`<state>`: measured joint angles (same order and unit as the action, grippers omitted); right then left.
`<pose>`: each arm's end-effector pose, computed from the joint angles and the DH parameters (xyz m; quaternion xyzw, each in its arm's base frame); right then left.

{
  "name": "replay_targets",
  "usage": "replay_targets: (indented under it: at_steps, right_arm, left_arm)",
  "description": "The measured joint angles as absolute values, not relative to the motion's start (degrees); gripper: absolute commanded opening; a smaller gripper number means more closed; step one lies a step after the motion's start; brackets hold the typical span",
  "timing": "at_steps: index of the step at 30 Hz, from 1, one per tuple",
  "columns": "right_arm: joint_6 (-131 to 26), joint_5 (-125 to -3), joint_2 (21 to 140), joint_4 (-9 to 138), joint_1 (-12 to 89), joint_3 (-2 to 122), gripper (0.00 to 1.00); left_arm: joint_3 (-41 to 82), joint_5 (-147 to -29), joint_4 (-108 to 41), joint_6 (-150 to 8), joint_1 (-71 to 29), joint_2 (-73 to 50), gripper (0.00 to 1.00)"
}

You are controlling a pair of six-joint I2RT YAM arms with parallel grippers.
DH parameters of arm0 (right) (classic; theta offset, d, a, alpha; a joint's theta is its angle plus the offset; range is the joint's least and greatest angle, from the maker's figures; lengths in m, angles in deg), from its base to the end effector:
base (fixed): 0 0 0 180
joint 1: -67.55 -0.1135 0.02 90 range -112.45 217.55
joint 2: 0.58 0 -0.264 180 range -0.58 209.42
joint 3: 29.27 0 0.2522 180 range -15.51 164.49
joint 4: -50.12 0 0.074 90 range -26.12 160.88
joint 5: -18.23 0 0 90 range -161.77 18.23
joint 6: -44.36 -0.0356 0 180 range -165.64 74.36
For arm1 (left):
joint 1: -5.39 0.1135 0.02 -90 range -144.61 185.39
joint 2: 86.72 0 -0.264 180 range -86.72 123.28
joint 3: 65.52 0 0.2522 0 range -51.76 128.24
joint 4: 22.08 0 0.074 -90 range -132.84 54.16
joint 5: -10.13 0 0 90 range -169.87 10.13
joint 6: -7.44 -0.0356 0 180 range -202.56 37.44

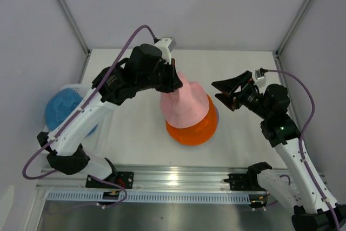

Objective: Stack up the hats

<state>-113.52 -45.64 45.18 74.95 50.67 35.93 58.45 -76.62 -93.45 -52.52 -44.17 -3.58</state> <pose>0.1669 0.0670 0.3766 0.1728 0.7158 0.5654 0.3716 0.1790 -0.2070 0.4848 0.1333 0.8578 -0.2984 0.3966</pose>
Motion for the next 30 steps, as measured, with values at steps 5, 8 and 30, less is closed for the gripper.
replay_targets:
  at_steps: [5,8,30]
  right_arm:
    - [-114.4,-46.0,45.0,75.3,49.2,35.5,0.85]
    - [-114.7,-46.5,44.0,76.5,48.3,34.5,0.84]
    - [-120.9,-48.3,40.7,77.2,46.7,30.2,0.06]
  left_arm:
    - [59.1,-76.4,-93.3,-52.0,-45.9,-2.9,0.01]
    - [59.8,-75.9,-92.8,-51.4,-46.7,-2.8,0.01]
    - [59.3,-75.1,-88.6,-47.8,-51.4,-0.5,0.01]
